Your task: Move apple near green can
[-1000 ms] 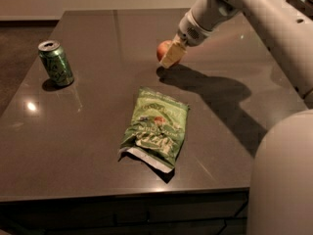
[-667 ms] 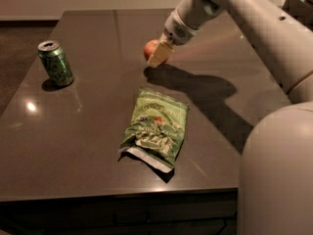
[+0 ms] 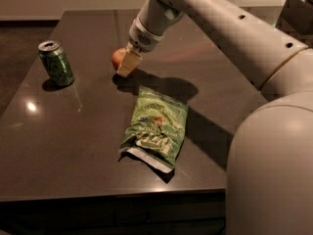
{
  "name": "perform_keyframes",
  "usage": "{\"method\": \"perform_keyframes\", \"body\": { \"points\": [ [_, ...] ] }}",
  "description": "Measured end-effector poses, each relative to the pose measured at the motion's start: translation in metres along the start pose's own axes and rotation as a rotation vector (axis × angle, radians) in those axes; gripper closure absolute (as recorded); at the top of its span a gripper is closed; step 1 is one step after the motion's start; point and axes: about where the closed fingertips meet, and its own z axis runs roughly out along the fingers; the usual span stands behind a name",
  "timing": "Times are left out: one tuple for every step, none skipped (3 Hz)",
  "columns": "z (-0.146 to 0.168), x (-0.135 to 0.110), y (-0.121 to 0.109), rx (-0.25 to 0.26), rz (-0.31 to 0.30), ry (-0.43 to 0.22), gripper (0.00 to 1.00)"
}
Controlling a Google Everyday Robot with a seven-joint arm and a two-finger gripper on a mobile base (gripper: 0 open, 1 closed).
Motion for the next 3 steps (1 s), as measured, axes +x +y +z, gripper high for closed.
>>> {"method": "perform_keyframes", "body": {
  "points": [
    [0.026,-0.030,0.016,-0.030,-0.046,-0.003,1.00],
    [0.039,-0.046,0.024,-0.050,-0.069,-0.007,1.00],
    [0.052,-0.054,0.029,-0.068,-0.088,-0.007,0.83]
  ]
}}
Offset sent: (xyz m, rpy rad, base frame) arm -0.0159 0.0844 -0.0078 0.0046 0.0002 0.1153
